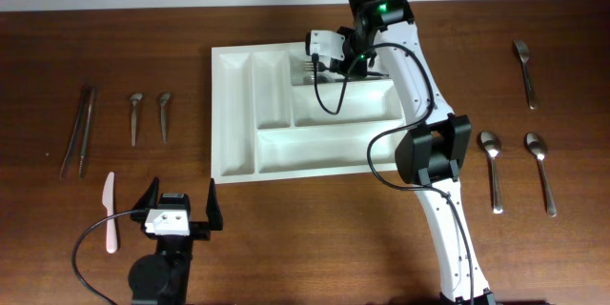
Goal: Pack container
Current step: 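Lift the fork and carry it over the tray's upper compartment, then lower the fork into the upper compartment and open the right gripper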
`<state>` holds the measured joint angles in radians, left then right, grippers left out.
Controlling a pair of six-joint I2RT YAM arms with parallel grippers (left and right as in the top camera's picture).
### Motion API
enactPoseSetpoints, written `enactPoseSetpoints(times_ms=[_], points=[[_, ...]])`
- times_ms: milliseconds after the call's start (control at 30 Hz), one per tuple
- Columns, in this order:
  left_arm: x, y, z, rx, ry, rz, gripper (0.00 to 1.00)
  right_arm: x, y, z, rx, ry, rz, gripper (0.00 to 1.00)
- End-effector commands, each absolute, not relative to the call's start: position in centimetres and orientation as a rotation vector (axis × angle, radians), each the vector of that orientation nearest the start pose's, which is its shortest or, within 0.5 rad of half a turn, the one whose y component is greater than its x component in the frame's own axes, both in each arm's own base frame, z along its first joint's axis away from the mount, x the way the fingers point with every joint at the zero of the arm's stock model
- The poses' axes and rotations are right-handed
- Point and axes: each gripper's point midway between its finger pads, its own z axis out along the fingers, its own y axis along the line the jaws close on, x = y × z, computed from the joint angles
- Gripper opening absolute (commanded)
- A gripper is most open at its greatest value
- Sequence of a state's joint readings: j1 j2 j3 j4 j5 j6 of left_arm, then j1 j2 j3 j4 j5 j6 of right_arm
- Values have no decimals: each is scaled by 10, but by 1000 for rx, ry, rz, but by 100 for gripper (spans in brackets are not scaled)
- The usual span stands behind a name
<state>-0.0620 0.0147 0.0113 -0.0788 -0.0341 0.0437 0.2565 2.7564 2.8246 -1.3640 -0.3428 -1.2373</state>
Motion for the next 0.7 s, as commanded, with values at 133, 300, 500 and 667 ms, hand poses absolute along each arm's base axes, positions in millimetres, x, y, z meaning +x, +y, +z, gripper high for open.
enactPoseSetpoints(times_ms=[133, 300, 500, 667], points=[[246, -9, 156, 55, 1650, 10, 99, 536, 204, 62, -1907, 1929, 264, 4], [246, -9, 156, 55, 1650, 10, 99, 536, 204, 62, -1903, 1932, 265, 4], [246, -9, 156, 55, 1650, 10, 99, 538, 204, 62, -1894, 1934, 261, 20], [246, -9, 156, 55, 1650, 10, 99, 540, 205, 63, -1875, 1942, 258, 50]])
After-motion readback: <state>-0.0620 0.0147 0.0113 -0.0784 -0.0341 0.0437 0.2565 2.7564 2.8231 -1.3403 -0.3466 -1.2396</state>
